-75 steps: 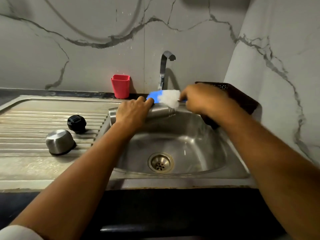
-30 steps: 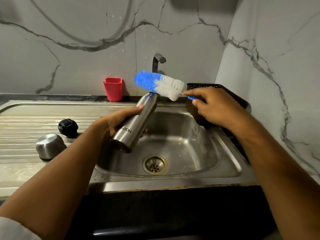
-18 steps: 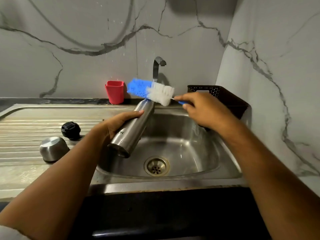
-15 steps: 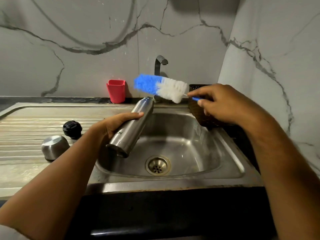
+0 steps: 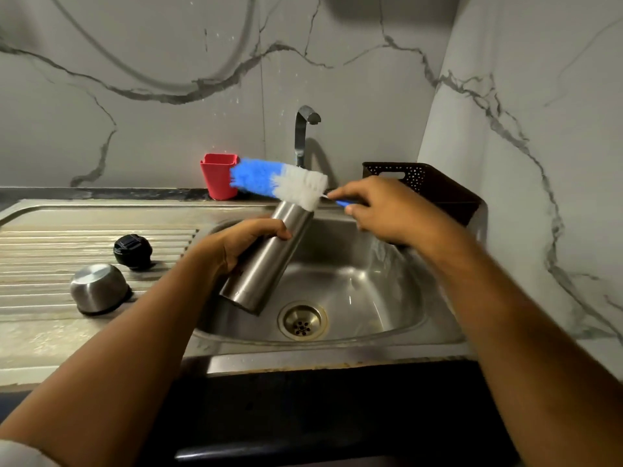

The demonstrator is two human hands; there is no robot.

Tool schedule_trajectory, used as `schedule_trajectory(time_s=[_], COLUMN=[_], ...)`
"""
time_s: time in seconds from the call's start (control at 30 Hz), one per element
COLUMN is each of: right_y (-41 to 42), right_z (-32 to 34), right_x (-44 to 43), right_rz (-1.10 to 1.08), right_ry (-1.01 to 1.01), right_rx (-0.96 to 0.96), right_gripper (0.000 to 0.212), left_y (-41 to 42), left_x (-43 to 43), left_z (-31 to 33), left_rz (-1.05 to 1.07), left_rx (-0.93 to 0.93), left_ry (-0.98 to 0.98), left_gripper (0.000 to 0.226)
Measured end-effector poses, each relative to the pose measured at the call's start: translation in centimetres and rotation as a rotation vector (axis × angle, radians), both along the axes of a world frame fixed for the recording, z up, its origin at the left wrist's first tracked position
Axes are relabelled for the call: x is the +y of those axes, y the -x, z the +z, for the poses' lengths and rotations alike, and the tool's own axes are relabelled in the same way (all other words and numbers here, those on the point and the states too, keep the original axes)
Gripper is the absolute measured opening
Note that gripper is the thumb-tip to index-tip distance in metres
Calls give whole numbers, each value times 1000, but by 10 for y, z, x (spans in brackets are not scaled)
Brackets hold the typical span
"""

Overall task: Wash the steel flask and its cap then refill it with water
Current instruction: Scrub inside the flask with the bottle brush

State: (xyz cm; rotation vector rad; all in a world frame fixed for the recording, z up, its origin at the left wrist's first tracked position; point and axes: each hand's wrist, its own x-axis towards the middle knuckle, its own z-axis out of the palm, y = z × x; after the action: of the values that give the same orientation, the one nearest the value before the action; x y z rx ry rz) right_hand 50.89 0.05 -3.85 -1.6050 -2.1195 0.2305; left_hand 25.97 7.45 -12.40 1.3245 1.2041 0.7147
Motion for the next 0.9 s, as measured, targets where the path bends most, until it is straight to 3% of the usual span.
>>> schedule_trajectory(time_s=[0.07, 0.23, 0.33, 0.4, 0.53, 0.63, 0.9], right_y=[13, -14, 9, 31, 40, 32, 60], right_z=[-12, 9, -6, -17, -14, -18, -45], right_x=[11, -9, 5, 20, 25, 19, 16], right_rz=[-10, -6, -29, -18, -3, -35, -8], right_ry=[-52, -38, -72, -104, -109, -84, 84], right_rx=[47, 132, 72, 157, 558, 689, 707], right_gripper=[39, 38, 37, 39, 38, 39, 39], left_y=[-7, 8, -1, -7, 8, 33, 96], left_x=[-2, 7, 8, 7, 12, 21, 44], left_z=[-1, 0, 3, 4, 17, 38, 77], left_rz=[6, 113, 111, 108, 205, 289, 552], left_rx=[-6, -110, -115, -145, -204, -176, -102], left_ry=[-37, -89, -99, -114, -208, -302, -518], left_gripper=[57, 52, 47, 44, 71, 93, 68])
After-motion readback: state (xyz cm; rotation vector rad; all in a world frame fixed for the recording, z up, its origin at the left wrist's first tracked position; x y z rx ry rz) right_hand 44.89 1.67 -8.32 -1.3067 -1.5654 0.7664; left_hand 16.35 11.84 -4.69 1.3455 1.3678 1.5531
